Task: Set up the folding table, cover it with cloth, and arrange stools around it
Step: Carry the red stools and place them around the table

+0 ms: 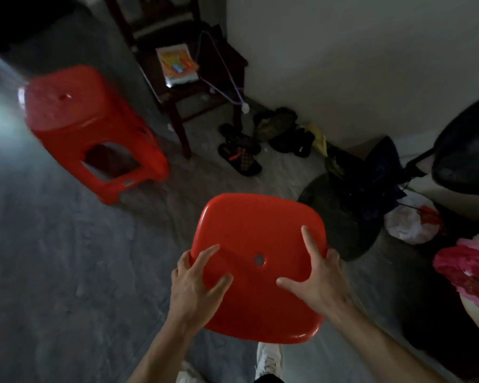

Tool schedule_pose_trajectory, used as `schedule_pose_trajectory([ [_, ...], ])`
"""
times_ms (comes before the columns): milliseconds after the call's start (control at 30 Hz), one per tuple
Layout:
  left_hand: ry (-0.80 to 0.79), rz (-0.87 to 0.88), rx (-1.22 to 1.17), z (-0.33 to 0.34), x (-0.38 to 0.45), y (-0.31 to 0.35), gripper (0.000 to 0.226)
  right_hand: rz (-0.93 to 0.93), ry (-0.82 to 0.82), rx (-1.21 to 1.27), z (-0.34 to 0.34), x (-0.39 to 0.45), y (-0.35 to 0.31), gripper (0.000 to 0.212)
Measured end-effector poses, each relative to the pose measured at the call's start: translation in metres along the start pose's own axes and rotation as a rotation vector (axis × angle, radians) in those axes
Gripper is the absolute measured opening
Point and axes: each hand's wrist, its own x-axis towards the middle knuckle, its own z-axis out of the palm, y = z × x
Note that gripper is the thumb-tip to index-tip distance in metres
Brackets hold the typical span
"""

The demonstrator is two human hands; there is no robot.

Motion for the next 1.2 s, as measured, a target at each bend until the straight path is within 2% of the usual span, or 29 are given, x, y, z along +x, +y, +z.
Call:
schedule_pose_trajectory([
  [300,0.297,-0.08,-0.062,-0.203,-0.096,-0.032,0.065,-0.298,-0.1,-0.157,-0.024,-0.096,-0.213,0.127],
  [533,0.522,-0.172,-0.04,-0.328,-0.18,-0.086,0.079,-0.512,-0.15,-0.26,-0.004,-0.173,-0.372,0.124],
  [733,0.7,-0.336,-0.047,-0.399,-0.217,-0.131,0.086,-0.707,-0.236,-0.317,0.031,-0.201,-0.491,0.121],
  [1000,0.834,-0.584,-0.152,-0.481,-0.21,-0.191,0.086,-0.965,-0.368,-0.389,0.11,-0.194,-0.637,0.112],
  [1200,0.965,-0.777,-0.203,-0.544,-0.219,-0.208,0.085,-1.154,-0.515,-0.423,0.159,-0.21,-0.746,0.104],
])
